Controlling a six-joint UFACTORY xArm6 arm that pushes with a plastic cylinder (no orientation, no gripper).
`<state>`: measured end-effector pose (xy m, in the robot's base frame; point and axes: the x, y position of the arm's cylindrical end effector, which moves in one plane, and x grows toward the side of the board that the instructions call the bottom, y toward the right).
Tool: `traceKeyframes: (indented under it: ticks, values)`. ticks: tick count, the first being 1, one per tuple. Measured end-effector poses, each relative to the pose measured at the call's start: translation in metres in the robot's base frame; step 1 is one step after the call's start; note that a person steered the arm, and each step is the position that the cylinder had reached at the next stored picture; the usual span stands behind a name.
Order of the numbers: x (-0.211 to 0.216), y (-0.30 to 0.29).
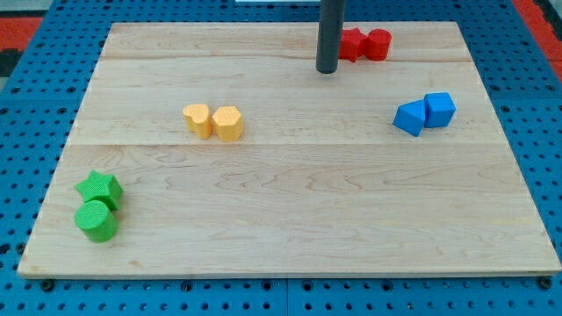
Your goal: Move your arm towards blue cube
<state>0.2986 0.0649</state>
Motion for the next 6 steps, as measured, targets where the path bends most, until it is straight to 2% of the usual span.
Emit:
traceKeyframes:
  ticks: [1,2,3,4,6]
  values:
    - [0.000,0.002]
    - [0.000,0.056]
    - [0.000,0.063]
    - [0.009,0.136]
    - [0.060,0.150]
